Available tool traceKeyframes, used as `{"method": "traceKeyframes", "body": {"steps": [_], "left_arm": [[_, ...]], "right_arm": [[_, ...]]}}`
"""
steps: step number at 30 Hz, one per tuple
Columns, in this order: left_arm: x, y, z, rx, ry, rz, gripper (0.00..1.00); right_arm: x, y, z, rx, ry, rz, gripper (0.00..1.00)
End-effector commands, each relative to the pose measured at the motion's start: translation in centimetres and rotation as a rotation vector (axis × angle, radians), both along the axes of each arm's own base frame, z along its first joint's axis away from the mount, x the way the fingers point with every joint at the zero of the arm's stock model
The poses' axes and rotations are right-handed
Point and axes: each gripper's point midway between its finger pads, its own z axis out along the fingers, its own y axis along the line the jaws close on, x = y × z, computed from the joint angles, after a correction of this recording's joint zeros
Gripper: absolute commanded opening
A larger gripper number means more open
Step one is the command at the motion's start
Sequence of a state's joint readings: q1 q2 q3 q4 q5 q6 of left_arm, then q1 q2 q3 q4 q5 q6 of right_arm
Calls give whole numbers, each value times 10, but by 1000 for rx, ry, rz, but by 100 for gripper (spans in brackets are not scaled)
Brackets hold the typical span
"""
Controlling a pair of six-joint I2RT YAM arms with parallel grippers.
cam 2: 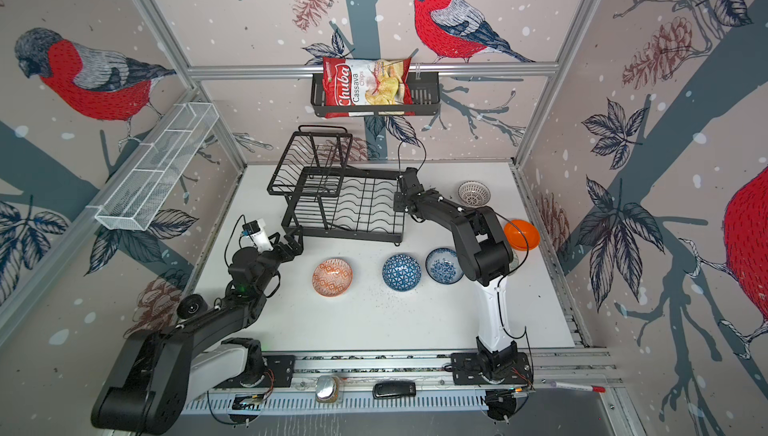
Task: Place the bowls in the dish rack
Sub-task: 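Pull the rack frame straight with the right gripper while the left arm shifts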
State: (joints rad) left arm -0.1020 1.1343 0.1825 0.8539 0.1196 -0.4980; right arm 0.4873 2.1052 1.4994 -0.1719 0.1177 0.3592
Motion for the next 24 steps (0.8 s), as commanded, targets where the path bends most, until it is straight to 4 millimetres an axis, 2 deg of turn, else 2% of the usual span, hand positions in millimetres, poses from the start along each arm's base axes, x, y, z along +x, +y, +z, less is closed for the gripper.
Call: {"method": "traceKeyframes", "body": {"steps": [1, 8, 12, 14, 17, 20, 24], "left_arm": [[2, -2, 10, 3, -44, -8, 98], [4, -10, 7, -13, -37, -54, 98], [5, -12, 6, -16, -35, -60, 98], [5, -11, 5, -15, -32, -58, 98], [5, -11, 5, -14, -31, -57, 98], [5, -12, 4, -19, -27, -60, 98], [7, -15, 2, -22, -18, -71, 98]], "right_arm": [[0, -16, -8, -55, 27, 21, 13], [10, -38, -10, -73, 29, -29, 17], [8, -40, 4, -50, 14, -40, 32], [3, -37, 19, -29, -10, -42, 43], [-10, -37, 33, -9, -20, -53, 55], [-26, -36, 30, 11, -1, -48, 62], [-37, -28, 13, 19, 43, -33, 63]]}}
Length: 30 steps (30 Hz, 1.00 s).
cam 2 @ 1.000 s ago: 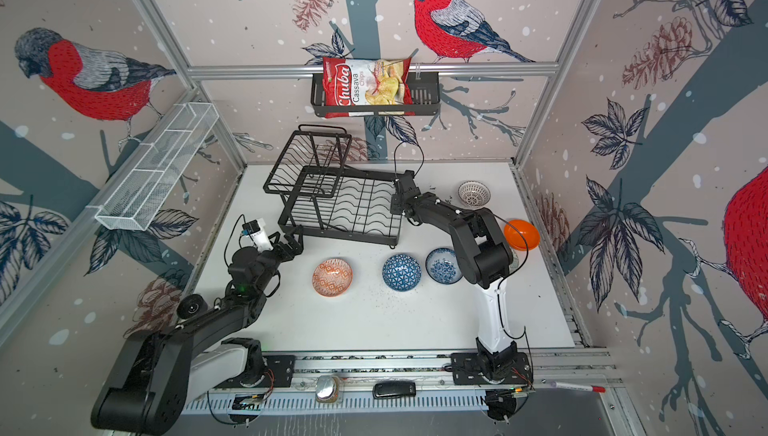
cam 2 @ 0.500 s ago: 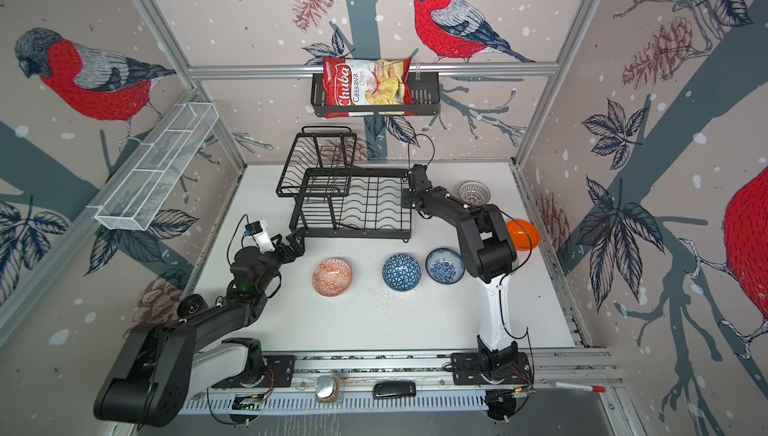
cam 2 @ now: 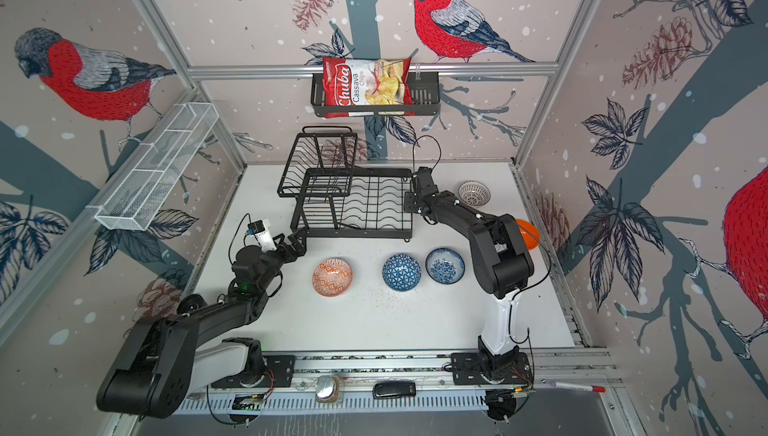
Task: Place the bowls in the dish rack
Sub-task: 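Pull the rack frame straight with the right gripper while the left arm shifts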
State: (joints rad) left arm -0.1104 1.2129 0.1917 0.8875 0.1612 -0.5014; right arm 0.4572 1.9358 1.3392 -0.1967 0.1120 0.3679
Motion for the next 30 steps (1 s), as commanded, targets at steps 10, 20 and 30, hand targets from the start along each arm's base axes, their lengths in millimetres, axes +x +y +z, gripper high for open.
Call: {"method": "traceKeyframes", "body": {"steps": [10, 20, 30], "left_arm": [[3, -5, 14, -9, -49, -20, 98], [4, -4, 13, -7, -42, -14, 98], [3, -2, 10, -1, -28, -2, 98]], "right_arm": [[1, -3, -26, -60, 35, -62, 31], [7, -23, -23, -71, 29, -71, 15], [14, -38, -19, -70, 20, -101, 13]]}}
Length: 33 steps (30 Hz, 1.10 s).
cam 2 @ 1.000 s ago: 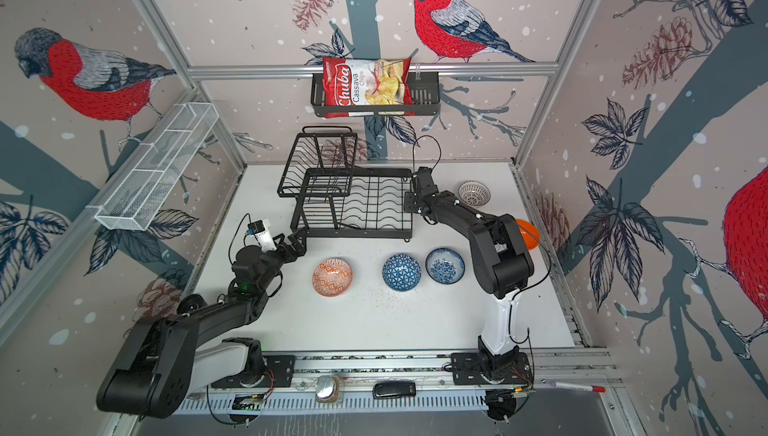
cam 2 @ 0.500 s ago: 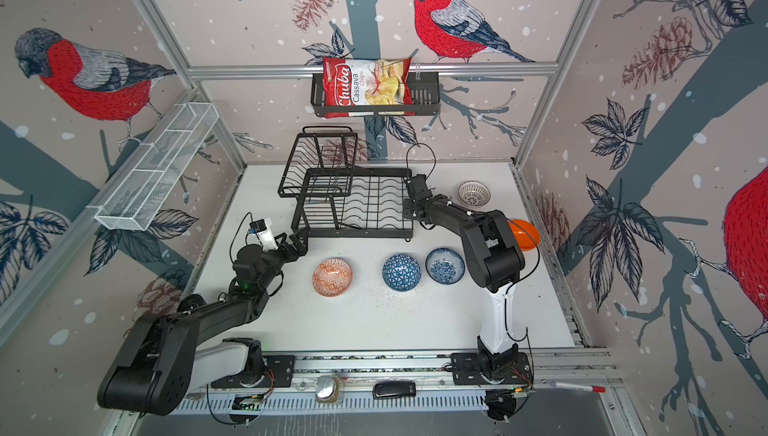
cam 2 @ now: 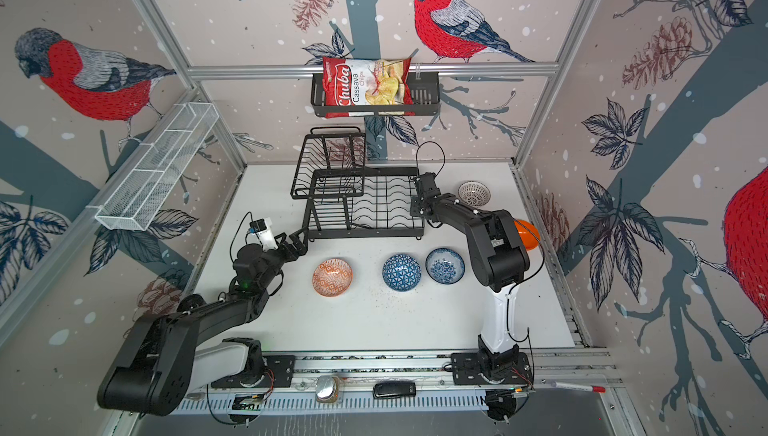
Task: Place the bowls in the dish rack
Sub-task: 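Pull the rack frame straight with the right gripper while the left arm shifts, then release the rack with the right gripper while the left gripper lowers to a bowl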
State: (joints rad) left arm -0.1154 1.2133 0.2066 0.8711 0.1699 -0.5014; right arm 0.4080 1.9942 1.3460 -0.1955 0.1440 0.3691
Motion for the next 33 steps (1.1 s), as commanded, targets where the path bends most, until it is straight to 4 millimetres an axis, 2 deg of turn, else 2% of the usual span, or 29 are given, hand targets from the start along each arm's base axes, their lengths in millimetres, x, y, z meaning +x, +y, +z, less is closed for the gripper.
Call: {"method": "traceKeyframes", "body": {"steps": [1, 8, 19, 24, 28, 33], "left_arm": [[1, 2, 8, -1, -31, 12, 98], [-1, 4, 6, -13, -24, 27, 98], [6, 18, -18, -67, 132, 147, 98], [5, 15, -14, -111, 139, 176, 98], [5, -1, -15, -112, 194, 131, 98], [-1, 5, -18, -126, 231, 175, 98]], "right_arm": [[4, -10, 7, -23, -16, -34, 14], [6, -11, 13, -7, -7, -58, 17], [-3, -13, 12, -21, 22, -110, 25], [-8, -7, 14, -27, 24, -122, 29], [-8, -1, 14, -39, 36, -122, 38], [-1, 1, 31, -46, -10, -112, 52]]}}
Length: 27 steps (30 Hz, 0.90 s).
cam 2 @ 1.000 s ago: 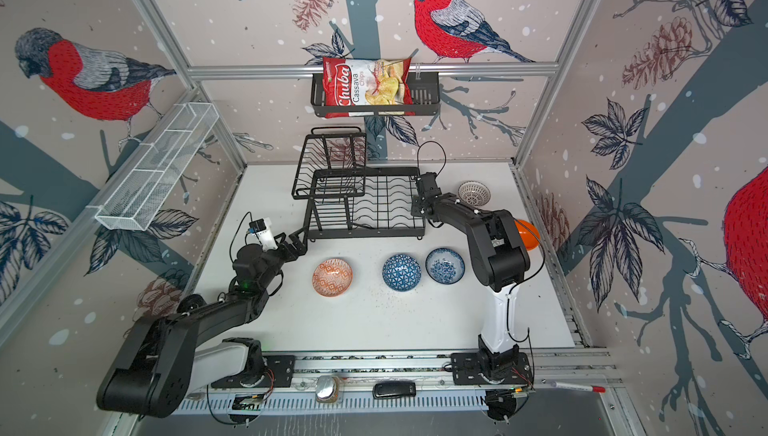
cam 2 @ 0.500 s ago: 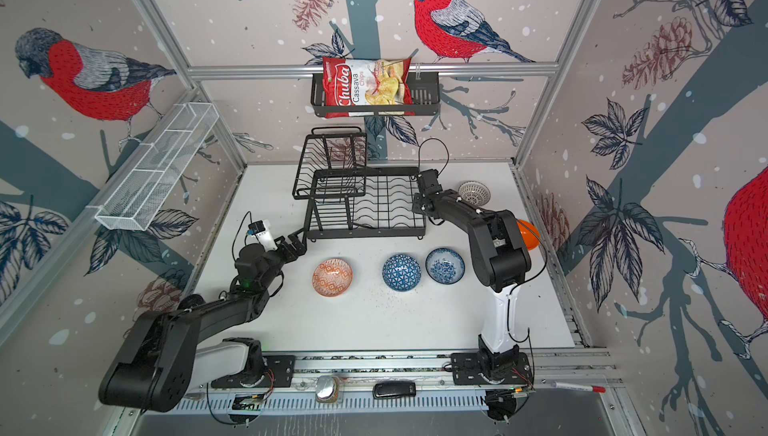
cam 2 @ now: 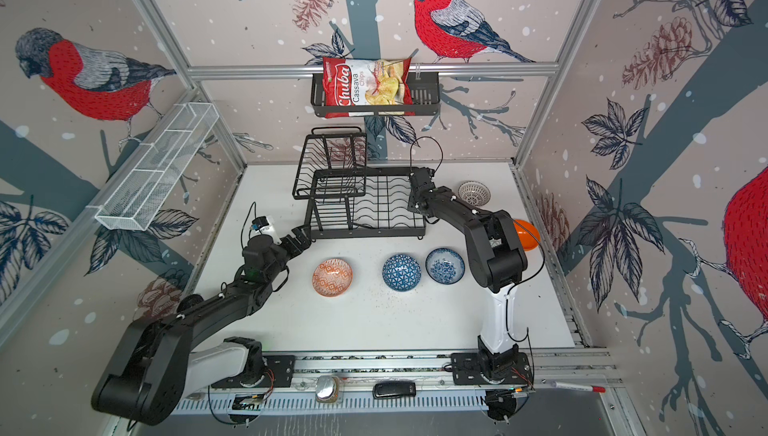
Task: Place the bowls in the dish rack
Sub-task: 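Release the rack with the right gripper while the left gripper lowers to a bowl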
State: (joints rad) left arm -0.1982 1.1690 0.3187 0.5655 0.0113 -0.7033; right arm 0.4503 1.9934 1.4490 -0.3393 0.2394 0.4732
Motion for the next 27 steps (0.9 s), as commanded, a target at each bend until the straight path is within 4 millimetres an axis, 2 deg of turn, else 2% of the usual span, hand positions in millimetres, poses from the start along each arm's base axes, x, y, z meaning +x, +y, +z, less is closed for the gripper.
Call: {"method": "traceKeyframes", "body": {"steps": [1, 6, 7, 11, 16, 19, 21, 24, 27], "left_arm": [[-7, 9, -10, -8, 51, 54, 98], [-9, 6, -18, -41, 127, 55, 98], [-10, 3, -19, -52, 139, 46, 98], [-16, -3, -17, -30, 182, 11, 98], [-32, -5, -8, 0, 239, -28, 98], [-41, -2, -8, 41, 271, -36, 98], [-47, 2, -12, 73, 302, -34, 98], [-57, -4, -15, 71, 326, -81, 98], [-65, -9, -18, 66, 339, -109, 98]], "right_arm": [[0, -5, 13, -17, -32, -15, 56], [-9, -10, 29, 10, -89, 4, 95], [-11, -11, 31, 10, -93, 11, 100], [-16, -18, 45, 8, -121, 35, 100], [-18, -20, 67, 67, -178, 64, 100], [-22, -8, 71, 171, -190, 83, 100], [-24, -7, 69, 195, -200, 68, 100], [-27, -8, 66, 178, -214, 49, 100], [-34, -6, 80, 129, -271, 43, 100]]}}
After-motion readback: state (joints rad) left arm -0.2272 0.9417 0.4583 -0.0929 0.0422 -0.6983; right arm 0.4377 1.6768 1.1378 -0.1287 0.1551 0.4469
